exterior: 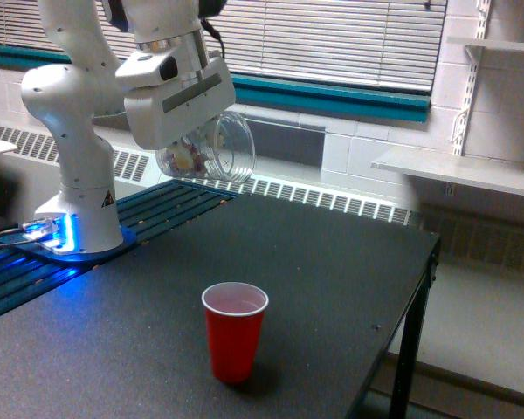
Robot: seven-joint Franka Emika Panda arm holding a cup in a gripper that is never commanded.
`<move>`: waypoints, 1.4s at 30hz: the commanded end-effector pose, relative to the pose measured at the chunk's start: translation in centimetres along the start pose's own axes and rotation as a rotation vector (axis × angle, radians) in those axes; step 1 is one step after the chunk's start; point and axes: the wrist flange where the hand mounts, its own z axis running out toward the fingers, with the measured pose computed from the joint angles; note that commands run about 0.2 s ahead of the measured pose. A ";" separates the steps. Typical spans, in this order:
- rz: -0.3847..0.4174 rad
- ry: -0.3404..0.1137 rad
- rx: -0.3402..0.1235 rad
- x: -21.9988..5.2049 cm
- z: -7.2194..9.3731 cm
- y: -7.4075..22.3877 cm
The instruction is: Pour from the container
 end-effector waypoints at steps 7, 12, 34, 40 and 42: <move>-0.030 -0.030 -0.052 0.6 -0.3 0.1; -0.043 -0.031 -0.075 0.9 -0.2 0.3; -0.105 -0.066 -0.148 2.2 -0.2 1.0; -0.112 -0.075 -0.160 2.6 -0.1 1.1; -0.116 -0.082 -0.162 2.7 -0.2 1.1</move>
